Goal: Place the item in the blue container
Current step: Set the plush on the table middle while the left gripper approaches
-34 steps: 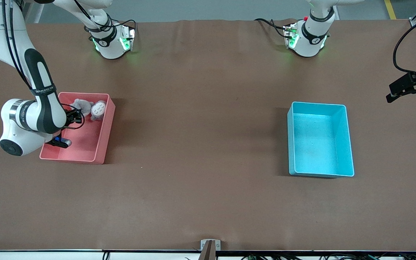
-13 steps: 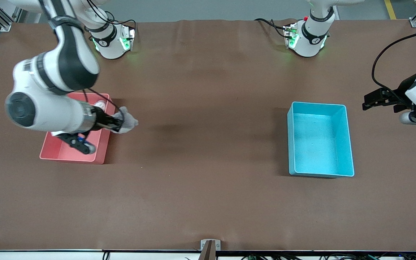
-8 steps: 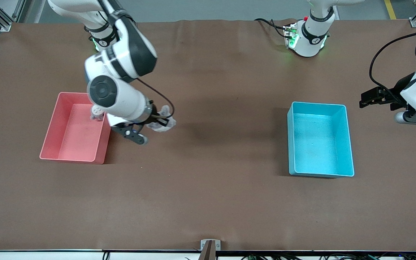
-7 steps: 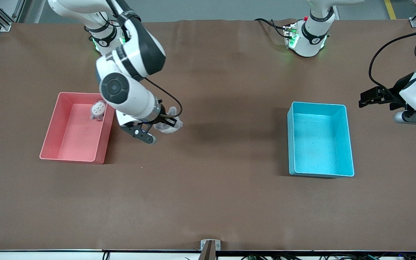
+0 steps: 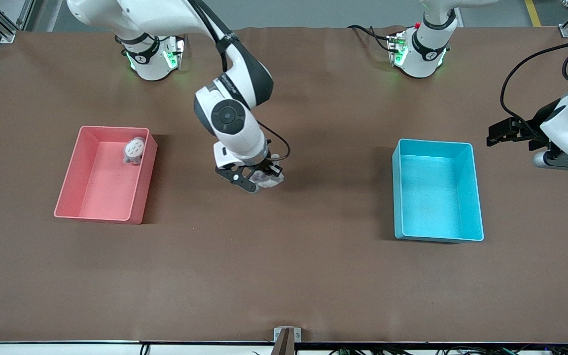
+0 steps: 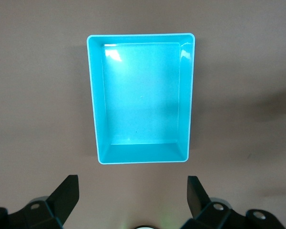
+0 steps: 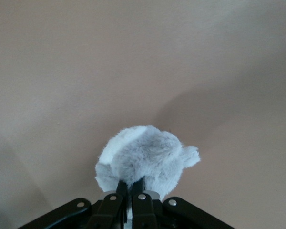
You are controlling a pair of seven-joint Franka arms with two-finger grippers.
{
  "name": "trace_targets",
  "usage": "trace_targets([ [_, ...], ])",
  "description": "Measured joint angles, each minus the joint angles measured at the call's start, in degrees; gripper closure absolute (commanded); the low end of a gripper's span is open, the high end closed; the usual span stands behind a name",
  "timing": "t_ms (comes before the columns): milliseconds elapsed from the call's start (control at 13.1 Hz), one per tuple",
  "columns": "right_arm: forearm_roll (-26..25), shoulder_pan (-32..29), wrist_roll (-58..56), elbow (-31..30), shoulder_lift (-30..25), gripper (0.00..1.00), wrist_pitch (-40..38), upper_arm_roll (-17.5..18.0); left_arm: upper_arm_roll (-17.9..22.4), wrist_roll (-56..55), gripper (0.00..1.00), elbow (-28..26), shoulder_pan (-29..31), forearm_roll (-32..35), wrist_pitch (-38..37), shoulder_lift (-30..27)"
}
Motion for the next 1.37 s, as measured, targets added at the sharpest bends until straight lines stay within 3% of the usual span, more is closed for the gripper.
trace_targets([
  [229, -4.7, 1.7, 0.7, 0.0, 2.5, 0.84, 2.4, 0.0, -0.4, 0.0, 0.00, 0.0, 0.0, 0.0, -0.1, 0.0],
  [458, -6.1, 2.3, 0.8, 0.0, 4.1, 0.81, 6.1, -0.1, -0.7, 0.0, 0.00, 0.0, 0.0, 0.0, -0.3, 0.0],
  [534, -6.1, 2.7, 0.8, 0.0, 4.7, 0.60, 6.8, -0.1, -0.7, 0.0, 0.00, 0.0, 0.0, 0.0, -0.4, 0.0],
  [611, -6.1, 3.1, 0.8, 0.0, 5.2, 0.12, 7.1, -0.1, -0.8, 0.0, 0.00, 0.0, 0.0, 0.0, -0.4, 0.0],
  [687, -6.1, 3.4, 0.9, 0.0, 5.6, 0.00, 7.5, -0.1, -0.8, 0.0, 0.00, 0.0, 0.0, 0.0, -0.4, 0.0],
  [1069, -6.1, 2.8, 0.9, 1.1, 5.7, 0.00, 6.8, -1.3, -2.4, -1.9, 0.00, 0.0, 0.0, 0.0, -0.5, 0.0],
  [1374, -6.2, -1.3, 0.0, 2.6, 1.4, 0.00, -1.2, -1.8, -6.3, -8.1, 0.00, 0.0, -0.1, -0.1, -0.5, 0.0],
])
